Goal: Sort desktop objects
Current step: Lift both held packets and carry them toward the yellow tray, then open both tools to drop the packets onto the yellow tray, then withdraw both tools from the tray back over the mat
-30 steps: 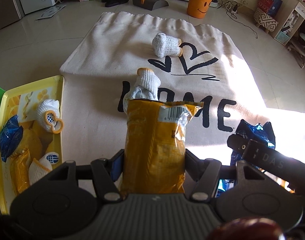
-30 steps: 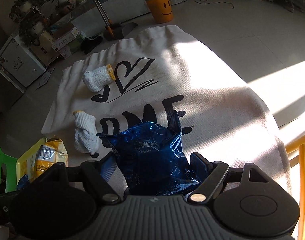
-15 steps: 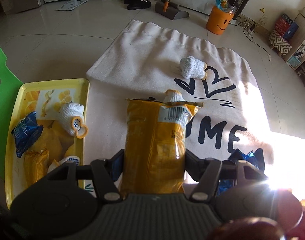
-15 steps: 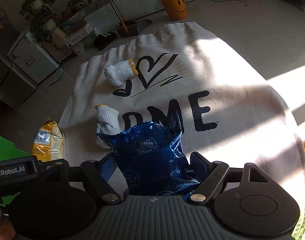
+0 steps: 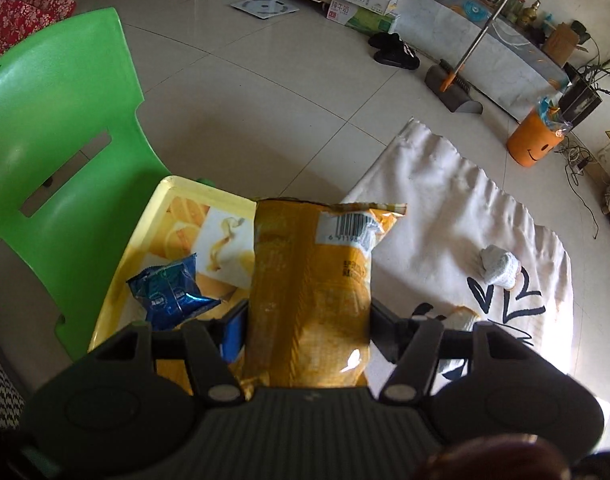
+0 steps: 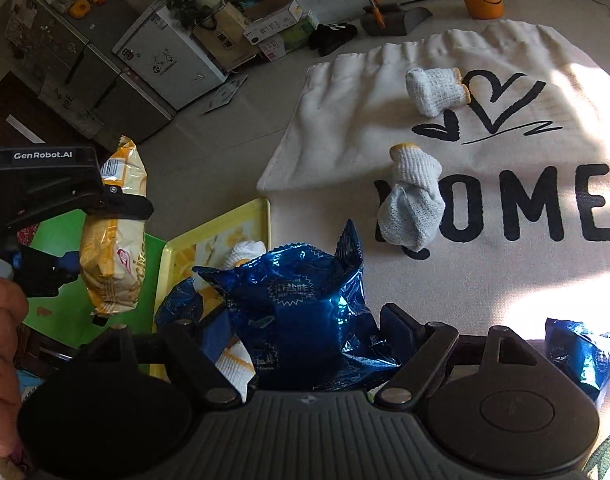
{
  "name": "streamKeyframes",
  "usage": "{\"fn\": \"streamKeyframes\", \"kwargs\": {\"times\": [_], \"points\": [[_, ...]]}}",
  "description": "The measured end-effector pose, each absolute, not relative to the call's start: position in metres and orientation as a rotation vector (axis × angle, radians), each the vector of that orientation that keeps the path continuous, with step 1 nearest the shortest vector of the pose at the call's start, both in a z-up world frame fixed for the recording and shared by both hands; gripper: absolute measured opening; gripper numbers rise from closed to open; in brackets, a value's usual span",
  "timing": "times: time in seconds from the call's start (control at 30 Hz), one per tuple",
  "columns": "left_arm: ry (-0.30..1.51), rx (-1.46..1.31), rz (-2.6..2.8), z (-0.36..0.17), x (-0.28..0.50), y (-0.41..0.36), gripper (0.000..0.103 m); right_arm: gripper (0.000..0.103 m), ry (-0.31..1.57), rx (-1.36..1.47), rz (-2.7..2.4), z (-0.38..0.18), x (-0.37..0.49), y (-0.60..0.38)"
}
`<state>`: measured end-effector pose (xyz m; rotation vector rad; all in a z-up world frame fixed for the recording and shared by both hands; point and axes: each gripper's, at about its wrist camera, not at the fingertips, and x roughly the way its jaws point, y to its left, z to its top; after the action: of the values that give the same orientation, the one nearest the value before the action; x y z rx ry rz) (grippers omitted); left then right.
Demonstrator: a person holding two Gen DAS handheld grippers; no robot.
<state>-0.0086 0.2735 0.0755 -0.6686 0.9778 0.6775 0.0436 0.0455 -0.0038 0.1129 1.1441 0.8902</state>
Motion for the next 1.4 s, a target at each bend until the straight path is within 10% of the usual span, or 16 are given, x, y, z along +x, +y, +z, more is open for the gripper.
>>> {"fn": "streamKeyframes", "kwargs": {"times": [0.7, 0.97, 1.4], "points": [[1.001, -0.803, 0.86, 0.019, -0.025, 0.397, 0.06, 0.079, 1.19, 0.162, 1.094, -0.055, 0.009, 0.168], [1.037, -0.79, 0.903, 0.007, -0.023, 0.399, 0.085, 0.091, 1.189, 0.145, 1.121, -0.063, 0.011, 0.182], [1.022, -0.756, 0.834, 0.022, -0.008, 0.366, 0.087, 0.091, 1.153, 0.122, 1.042, -0.029, 0.048, 0.131]]}}
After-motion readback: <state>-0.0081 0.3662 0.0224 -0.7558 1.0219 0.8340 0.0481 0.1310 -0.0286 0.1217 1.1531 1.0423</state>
